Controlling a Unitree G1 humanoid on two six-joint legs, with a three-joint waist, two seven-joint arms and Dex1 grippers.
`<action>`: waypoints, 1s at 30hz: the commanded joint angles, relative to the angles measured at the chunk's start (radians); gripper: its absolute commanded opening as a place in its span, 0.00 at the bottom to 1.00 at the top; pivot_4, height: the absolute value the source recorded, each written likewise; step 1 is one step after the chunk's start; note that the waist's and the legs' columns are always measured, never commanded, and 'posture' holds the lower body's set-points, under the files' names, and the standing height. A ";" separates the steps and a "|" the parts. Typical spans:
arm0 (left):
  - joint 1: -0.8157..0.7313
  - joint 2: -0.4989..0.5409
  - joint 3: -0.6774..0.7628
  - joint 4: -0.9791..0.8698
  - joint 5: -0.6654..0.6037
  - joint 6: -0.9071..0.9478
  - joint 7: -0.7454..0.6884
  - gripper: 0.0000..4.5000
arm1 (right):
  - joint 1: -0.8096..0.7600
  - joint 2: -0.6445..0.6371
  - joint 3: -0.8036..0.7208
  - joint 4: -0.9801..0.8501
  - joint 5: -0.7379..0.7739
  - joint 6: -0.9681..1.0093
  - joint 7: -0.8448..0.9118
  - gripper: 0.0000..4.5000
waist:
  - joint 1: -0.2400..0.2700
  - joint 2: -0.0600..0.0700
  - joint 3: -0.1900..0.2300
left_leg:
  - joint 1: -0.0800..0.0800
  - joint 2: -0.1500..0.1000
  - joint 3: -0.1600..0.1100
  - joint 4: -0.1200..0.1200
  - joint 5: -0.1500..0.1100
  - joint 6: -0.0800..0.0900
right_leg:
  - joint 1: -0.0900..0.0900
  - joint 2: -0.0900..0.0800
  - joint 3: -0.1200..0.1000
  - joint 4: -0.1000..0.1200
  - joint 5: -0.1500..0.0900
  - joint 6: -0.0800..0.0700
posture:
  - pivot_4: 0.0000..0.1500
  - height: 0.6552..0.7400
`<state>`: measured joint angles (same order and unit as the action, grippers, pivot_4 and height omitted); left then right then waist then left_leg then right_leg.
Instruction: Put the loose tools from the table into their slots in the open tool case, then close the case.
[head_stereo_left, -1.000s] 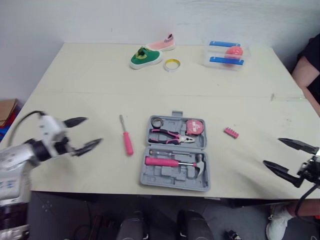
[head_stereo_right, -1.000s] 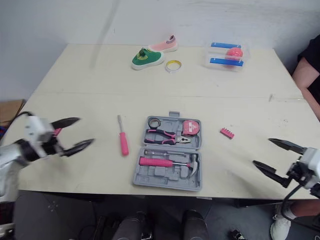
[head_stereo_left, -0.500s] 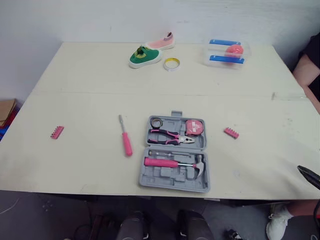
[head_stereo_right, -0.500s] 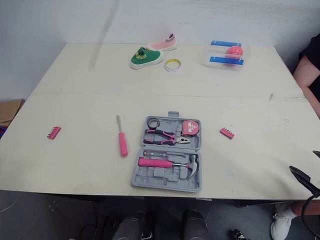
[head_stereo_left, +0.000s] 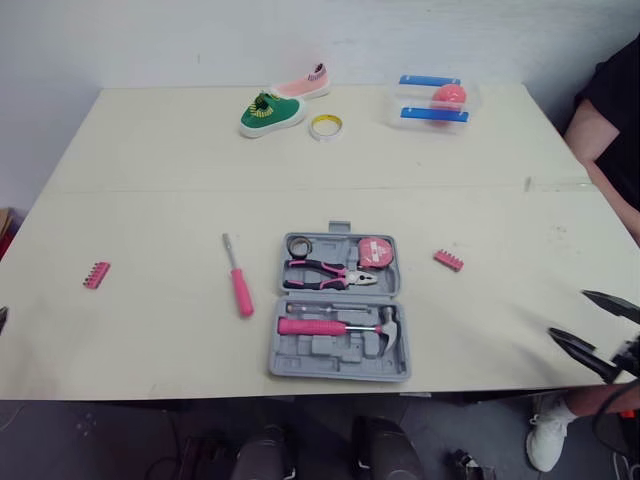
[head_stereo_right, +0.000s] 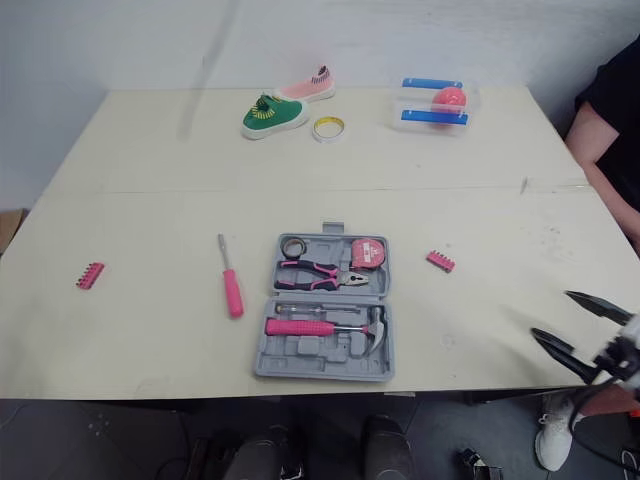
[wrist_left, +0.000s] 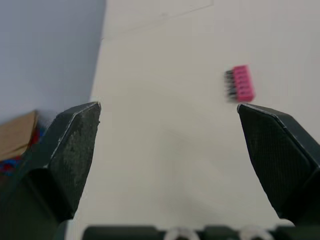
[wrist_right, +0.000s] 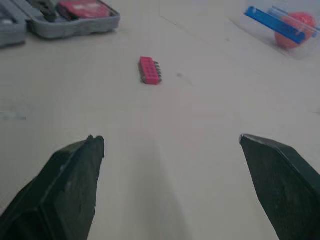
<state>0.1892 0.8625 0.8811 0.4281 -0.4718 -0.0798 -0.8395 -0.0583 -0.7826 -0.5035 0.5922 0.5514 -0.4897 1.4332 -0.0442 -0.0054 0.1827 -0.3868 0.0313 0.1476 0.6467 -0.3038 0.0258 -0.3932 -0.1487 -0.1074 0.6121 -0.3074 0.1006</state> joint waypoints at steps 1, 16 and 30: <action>0.042 -0.033 0.006 -0.180 -0.043 0.096 0.048 0.98 | 0.004 0.035 0.025 -0.204 0.061 0.080 -0.040 1.00 | 0.003 0.000 0.000 | 0.000 0.000 0.000 0.000 0.000 0.000 | 0.000 0.000 0.000 0.000 0.000 0.000 | 1.00 1.00; -0.218 -0.082 -0.284 -0.194 0.011 0.415 0.205 0.98 | 0.032 0.193 0.237 -0.641 0.076 0.279 -0.154 1.00 | 0.033 -0.003 -0.002 | 0.000 -0.001 0.000 0.003 0.003 0.001 | -0.001 0.000 0.000 0.006 0.000 0.000 | 1.00 1.00; -0.529 -0.079 -0.458 0.163 0.169 0.348 0.274 0.98 | 0.045 0.196 0.234 -0.663 0.064 0.268 -0.191 1.00 | 0.040 -0.004 -0.002 | 0.000 -0.001 0.002 0.004 0.006 0.004 | -0.001 0.001 -0.009 0.008 0.000 0.000 | 1.00 1.00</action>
<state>-0.3252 0.7624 0.4253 0.5657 -0.3202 0.2974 -0.5626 -0.0154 -0.5865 -0.2450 -0.0564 0.6079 -0.1995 1.2420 -0.0038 -0.0095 0.1808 -0.3866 0.0300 0.1496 0.6509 -0.2981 0.0302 -0.3944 -0.1475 -0.1167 0.6208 -0.3071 0.1011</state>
